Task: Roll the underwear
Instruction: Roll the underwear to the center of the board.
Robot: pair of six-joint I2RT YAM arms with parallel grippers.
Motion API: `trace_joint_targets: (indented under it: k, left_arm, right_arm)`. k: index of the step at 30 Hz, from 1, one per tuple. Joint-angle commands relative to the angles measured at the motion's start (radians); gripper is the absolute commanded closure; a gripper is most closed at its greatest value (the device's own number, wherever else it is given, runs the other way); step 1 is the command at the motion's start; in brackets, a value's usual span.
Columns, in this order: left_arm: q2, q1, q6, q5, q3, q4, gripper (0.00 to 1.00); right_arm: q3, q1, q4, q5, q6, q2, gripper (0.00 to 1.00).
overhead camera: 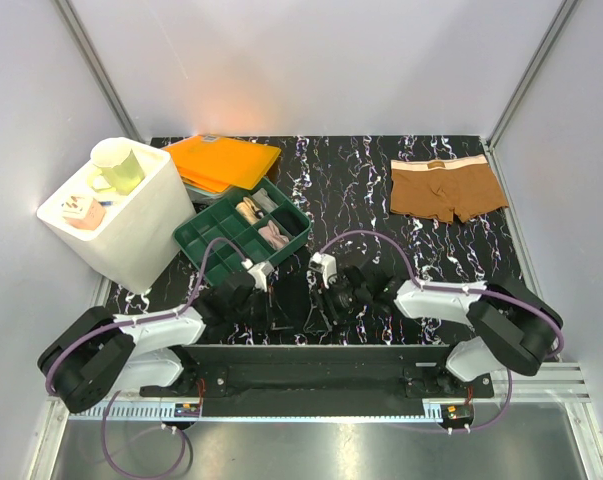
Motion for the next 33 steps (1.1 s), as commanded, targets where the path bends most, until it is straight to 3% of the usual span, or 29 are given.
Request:
trace_joint_targets:
  k: [1,13,20,33]
  left_arm:
    - [0.013,0.031,-0.036,0.053,-0.001,-0.031,1.00]
    - [0.012,0.073,-0.055,0.139,-0.015,0.002,1.00]
    - [0.029,0.088,-0.067,0.173,-0.030,0.044,1.00]
    - [0.049,0.101,-0.053,0.202,-0.031,0.066,1.00]
  right_arm:
    - [-0.038,0.035,0.139,0.141,-0.045,-0.060,0.38]
    - [-0.047,0.055,0.198,0.133,-0.100,-0.003,0.42]
    - [-0.030,0.063,0.207,0.083,-0.106,0.050,0.51]
    - [-0.004,0.064,0.236,0.060,-0.100,0.080,0.81]
